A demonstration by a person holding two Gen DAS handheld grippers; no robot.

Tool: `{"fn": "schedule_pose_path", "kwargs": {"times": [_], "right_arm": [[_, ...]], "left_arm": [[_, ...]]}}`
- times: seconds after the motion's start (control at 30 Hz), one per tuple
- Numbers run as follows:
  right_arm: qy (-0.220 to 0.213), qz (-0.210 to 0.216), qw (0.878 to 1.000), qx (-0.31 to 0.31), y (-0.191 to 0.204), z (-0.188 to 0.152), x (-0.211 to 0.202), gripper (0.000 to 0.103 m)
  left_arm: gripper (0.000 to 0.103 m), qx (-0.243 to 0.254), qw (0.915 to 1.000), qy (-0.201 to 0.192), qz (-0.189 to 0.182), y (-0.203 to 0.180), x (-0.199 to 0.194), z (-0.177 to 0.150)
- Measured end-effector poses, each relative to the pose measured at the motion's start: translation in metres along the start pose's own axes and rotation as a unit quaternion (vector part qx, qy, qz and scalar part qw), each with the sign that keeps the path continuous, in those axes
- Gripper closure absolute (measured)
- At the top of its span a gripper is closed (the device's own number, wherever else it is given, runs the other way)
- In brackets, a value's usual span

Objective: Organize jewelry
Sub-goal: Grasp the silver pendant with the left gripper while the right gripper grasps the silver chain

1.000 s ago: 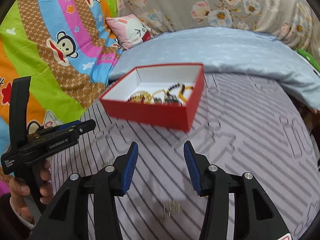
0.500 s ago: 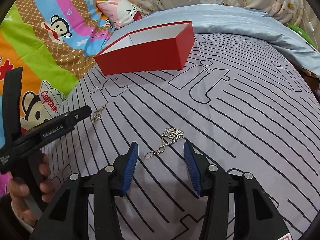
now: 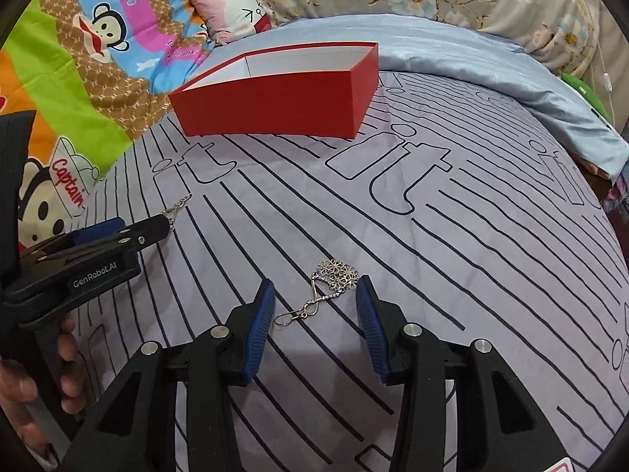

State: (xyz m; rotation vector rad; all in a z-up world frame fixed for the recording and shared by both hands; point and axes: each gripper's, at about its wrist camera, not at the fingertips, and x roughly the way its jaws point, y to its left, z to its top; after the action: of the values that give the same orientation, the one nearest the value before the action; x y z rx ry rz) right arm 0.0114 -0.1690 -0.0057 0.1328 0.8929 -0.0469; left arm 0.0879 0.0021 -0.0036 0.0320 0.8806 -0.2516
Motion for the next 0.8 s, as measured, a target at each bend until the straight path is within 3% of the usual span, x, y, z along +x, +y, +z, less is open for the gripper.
{"fn": "schedule_pose_path", "kwargs": {"times": [0.07,0.33,0.57,0.67,0.8], "right_arm": [[0.001,-0.016,1.000,-0.008,0.000,0.001,0.001,0.074],[0.001,-0.017,1.000,0.008,-0.012,0.002,0.000,0.096],[0.001,-0.001,1.000,0.025,-0.018,0.002,0.000,0.097],[-0.001,0.008,0.999,0.033,-0.020,0.002,0.000,0.097],[-0.001,0.014,0.999,0.040,-0.022,0.002,0.000,0.097]], "left_arm": [[0.040,0.006,1.0000,0.002,0.001,-0.002,0.001,0.000],[0.040,0.008,1.0000,0.003,-0.002,-0.002,0.002,0.000],[0.043,0.027,0.9996,0.006,-0.004,-0.011,0.005,0.002],[0.049,0.027,0.9996,0.005,-0.004,-0.014,0.007,0.004],[0.070,0.024,0.9997,0.002,-0.004,-0.015,0.010,0.008]]}}
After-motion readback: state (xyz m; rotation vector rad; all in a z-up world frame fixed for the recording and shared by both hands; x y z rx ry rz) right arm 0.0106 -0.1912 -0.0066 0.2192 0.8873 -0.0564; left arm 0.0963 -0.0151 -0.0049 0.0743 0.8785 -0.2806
